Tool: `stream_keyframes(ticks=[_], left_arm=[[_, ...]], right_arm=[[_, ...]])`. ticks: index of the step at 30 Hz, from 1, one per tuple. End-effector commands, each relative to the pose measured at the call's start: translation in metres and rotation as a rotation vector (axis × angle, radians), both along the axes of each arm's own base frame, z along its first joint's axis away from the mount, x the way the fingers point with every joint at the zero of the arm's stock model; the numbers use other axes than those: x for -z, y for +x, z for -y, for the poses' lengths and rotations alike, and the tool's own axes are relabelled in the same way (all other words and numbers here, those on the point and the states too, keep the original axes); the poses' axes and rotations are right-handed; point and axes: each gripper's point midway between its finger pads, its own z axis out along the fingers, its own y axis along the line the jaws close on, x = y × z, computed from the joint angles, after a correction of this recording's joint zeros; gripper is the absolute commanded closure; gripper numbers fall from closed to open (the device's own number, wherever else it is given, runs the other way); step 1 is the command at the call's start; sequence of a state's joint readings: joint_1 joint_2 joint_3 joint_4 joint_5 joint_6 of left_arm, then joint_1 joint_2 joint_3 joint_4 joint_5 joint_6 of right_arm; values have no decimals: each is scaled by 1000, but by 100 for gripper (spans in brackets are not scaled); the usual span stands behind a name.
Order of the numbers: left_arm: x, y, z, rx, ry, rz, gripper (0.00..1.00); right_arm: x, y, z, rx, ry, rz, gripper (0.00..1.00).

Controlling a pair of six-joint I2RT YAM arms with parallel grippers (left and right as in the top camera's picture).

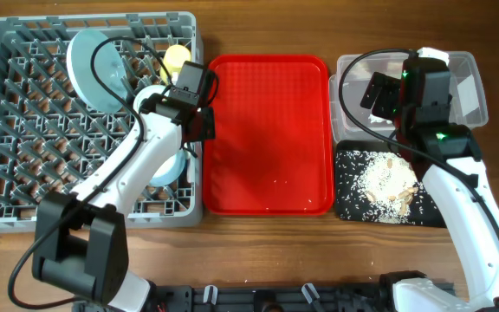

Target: Sort waste into correct bins and load items into the dishwasher rack

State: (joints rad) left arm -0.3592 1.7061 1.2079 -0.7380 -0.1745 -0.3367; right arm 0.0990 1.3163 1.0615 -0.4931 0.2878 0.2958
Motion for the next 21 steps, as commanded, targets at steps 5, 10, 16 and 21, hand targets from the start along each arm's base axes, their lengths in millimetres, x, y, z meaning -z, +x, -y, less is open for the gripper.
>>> stream_keyframes(ticks=[5, 10, 16, 21], left_arm=[[-11, 13, -21, -79, 89, 90, 80], [-26, 36, -11, -84, 37, 205, 62], [-27, 40, -9, -85, 29, 224, 71], [-20, 40, -4, -72, 8, 202, 73]], right_arm=[[-2, 3, 0, -7, 1, 2, 0], [-2, 3, 0, -7, 1, 2, 0], [-2, 3, 0, -7, 2, 2, 0], [-2, 3, 0, -6, 1, 2, 0]])
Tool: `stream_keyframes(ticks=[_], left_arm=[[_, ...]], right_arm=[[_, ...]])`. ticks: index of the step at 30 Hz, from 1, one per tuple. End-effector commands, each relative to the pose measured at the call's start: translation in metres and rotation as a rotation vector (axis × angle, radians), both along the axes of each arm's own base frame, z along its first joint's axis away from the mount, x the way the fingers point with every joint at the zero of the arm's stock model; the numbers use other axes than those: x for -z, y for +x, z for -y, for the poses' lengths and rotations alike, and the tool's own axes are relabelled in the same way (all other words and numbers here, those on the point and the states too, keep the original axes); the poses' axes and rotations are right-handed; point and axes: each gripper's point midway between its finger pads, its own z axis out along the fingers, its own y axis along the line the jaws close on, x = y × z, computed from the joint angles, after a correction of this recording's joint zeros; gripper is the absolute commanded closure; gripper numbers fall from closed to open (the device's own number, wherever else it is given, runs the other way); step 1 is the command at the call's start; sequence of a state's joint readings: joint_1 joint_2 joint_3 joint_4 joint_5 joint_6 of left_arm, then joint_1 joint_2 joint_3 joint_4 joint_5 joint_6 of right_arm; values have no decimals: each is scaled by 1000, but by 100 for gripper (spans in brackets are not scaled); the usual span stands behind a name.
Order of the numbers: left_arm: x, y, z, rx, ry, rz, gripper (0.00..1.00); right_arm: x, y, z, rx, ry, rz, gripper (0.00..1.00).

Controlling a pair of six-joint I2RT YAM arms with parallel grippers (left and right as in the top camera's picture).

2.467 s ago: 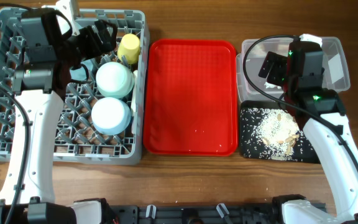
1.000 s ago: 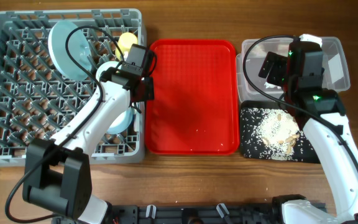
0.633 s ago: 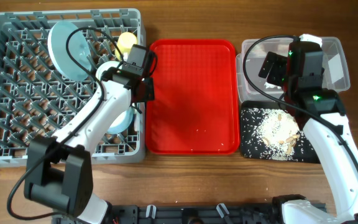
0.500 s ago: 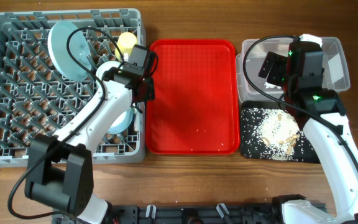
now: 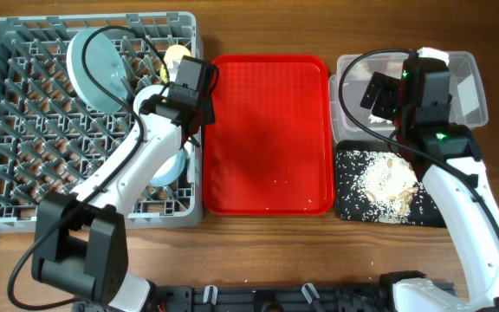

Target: Sort waste into correct bins and load items into the dishwasher rack

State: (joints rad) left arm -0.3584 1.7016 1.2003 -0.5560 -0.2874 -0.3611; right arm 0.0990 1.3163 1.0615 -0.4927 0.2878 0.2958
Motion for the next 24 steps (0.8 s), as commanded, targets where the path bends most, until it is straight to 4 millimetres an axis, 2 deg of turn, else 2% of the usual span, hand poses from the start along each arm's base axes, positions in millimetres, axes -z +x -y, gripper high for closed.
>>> stream_keyframes(ticks=[1, 6, 24], left_arm=[[5, -2, 5, 10, -31, -17, 74], [24, -9, 8, 25, -38, -85, 92], [29, -22, 4, 20, -19, -142, 95]], right_arm=[[-2, 3, 0, -7, 2, 2, 0], [-2, 3, 0, -6, 2, 2, 0], [-2, 3, 0, -6, 1, 2, 0]])
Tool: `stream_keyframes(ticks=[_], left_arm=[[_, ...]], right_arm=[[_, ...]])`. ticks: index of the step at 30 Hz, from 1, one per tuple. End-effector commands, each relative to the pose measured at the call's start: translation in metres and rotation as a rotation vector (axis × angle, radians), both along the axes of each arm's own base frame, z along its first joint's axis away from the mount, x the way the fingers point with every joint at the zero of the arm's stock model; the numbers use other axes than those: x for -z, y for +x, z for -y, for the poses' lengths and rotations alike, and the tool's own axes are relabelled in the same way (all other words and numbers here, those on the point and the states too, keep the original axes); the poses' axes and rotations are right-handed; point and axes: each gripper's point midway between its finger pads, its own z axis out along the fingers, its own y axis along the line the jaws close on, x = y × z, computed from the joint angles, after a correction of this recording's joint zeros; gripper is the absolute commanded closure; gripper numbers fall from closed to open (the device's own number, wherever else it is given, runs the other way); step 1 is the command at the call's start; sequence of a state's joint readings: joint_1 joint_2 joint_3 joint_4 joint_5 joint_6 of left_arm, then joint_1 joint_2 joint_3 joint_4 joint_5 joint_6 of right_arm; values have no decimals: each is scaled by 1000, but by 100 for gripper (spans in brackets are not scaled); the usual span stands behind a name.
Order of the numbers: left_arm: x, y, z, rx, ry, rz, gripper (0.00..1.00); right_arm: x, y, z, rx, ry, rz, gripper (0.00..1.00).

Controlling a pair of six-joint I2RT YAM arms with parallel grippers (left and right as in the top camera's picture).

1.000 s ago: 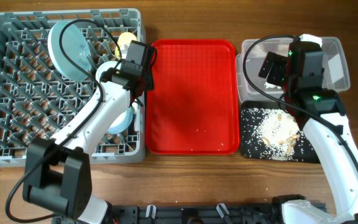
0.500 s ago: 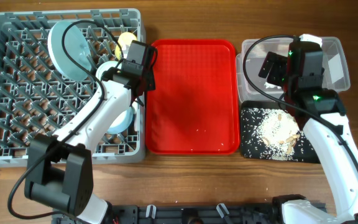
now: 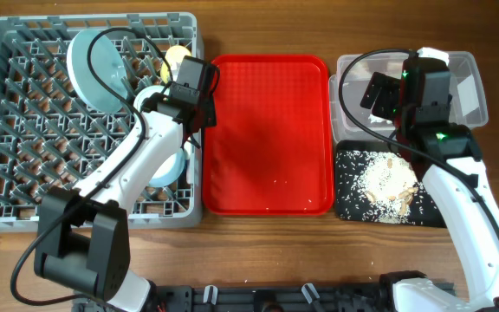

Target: Sort waste into correct bins and load items into the dishwasher rack

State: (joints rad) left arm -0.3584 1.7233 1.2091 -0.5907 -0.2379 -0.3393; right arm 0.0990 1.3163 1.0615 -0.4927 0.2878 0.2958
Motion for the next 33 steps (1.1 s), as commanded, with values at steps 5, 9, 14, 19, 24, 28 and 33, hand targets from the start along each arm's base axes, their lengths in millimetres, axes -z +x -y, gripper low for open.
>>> stream_keyframes(ticks=[5, 9, 14, 19, 24, 28, 33], left_arm=[[19, -18, 0, -14, -16, -96, 95], [18, -15, 2, -11, -24, -84, 92], [13, -9, 0, -19, -19, -50, 81], [-83, 19, -7, -69, -26, 199, 19], [-173, 10, -9, -91, -136, 406, 0], [-194, 1, -13, -92, -157, 457, 0], [-193, 0, -13, -92, -154, 451, 0]], right_arm=[[-2, 3, 0, -6, 1, 2, 0], [-2, 3, 0, -6, 1, 2, 0], [-2, 3, 0, -6, 1, 2, 0], [-2, 3, 0, -6, 2, 2, 0], [-2, 3, 0, -6, 2, 2, 0], [-2, 3, 0, -7, 1, 2, 0], [-2, 3, 0, -7, 1, 2, 0]])
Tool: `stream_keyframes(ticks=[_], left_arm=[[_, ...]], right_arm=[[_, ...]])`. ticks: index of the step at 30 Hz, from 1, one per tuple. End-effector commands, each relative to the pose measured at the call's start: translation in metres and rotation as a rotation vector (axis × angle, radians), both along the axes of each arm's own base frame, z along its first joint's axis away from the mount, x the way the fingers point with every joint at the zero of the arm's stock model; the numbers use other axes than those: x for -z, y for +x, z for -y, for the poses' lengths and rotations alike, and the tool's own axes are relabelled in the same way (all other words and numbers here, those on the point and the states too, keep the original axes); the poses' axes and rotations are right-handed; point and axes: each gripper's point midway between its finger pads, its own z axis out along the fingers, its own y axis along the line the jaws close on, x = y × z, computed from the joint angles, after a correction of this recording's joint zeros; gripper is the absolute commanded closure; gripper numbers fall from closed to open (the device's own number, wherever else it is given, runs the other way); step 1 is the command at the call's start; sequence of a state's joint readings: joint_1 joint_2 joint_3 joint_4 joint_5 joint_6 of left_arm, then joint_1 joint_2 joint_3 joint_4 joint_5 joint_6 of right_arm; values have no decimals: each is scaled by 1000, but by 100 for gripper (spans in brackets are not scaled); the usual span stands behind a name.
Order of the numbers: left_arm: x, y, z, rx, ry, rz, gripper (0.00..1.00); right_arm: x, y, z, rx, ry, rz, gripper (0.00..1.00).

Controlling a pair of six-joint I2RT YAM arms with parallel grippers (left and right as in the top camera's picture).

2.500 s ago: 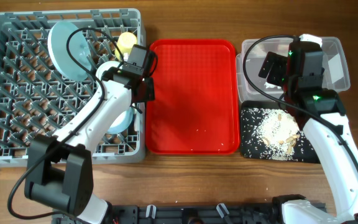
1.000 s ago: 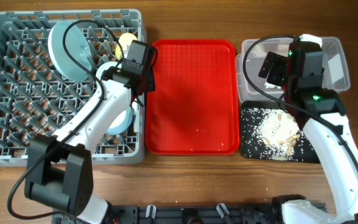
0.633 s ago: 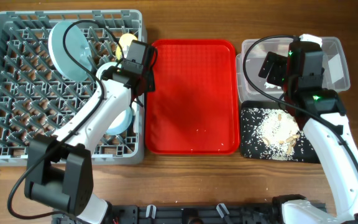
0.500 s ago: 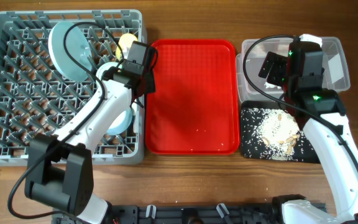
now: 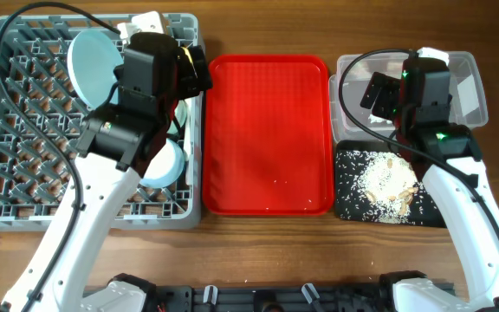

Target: Sort waste into correct bins and load items into the dishwasher rack

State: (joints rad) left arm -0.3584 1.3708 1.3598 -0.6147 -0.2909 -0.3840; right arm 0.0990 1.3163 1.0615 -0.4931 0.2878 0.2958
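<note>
The grey dishwasher rack (image 5: 24,173) fills the left of the overhead view. A pale blue plate (image 5: 92,57) stands on edge in it, and a pale blue cup (image 5: 165,161) lies near its right wall. My left gripper (image 5: 194,74) is raised over the rack's back right corner; its arm hides the slots beneath, and its jaws cannot be made out. The red tray (image 5: 267,130) holds only a few crumbs. My right gripper (image 5: 376,92) hangs over the clear bin (image 5: 466,87), its jaws unreadable from above.
A black bin (image 5: 353,204) with pale food scraps sits in front of the clear bin at the right. Cables loop from both arms. Bare wooden table (image 5: 258,251) shows along the front edge.
My left arm has risen toward the camera and shifted toward the rack's back right corner, now covering the spot where a yellow item showed. The right arm has not moved.
At first my left gripper was low at the rack's right edge beside a yellow item by the plate. At the two later moments it stayed there, shifted slightly back. Now the arm is raised above that corner. The right arm stayed over the clear bin at every moment.
</note>
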Motion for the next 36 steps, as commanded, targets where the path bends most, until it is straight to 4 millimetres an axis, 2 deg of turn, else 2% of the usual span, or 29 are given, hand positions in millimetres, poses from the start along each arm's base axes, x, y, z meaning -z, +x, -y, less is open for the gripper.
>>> stream_keyframes(ticks=[1, 15, 17, 19, 23, 29, 31, 34, 36], left_arm=[[6, 1, -3, -24, 0, -16, 0], [6, 1, -3, -24, 0, -15, 0], [6, 1, -3, -24, 0, -15, 0], [6, 1, -3, -24, 0, -15, 0], [6, 1, -3, -24, 0, -15, 0], [6, 1, -3, -23, 0, -15, 0], [6, 1, -3, -24, 0, -15, 0], [6, 1, -3, -24, 0, -15, 0], [6, 1, -3, -23, 0, -15, 0]], right_arm=[[-2, 3, 0, -7, 2, 2, 0], [3, 0, 0, -6, 1, -3, 0], [-3, -8, 1, -7, 3, 18, 0], [-18, -17, 2, -7, 7, 67, 0], [-69, -47, 5, -7, 23, 233, 0], [-150, -121, 12, -6, 50, 541, 0], [-164, -145, 14, -6, 56, 607, 0], [-176, -178, 23, 25, 49, 687, 0], [-173, -199, 24, 22, 58, 764, 0]])
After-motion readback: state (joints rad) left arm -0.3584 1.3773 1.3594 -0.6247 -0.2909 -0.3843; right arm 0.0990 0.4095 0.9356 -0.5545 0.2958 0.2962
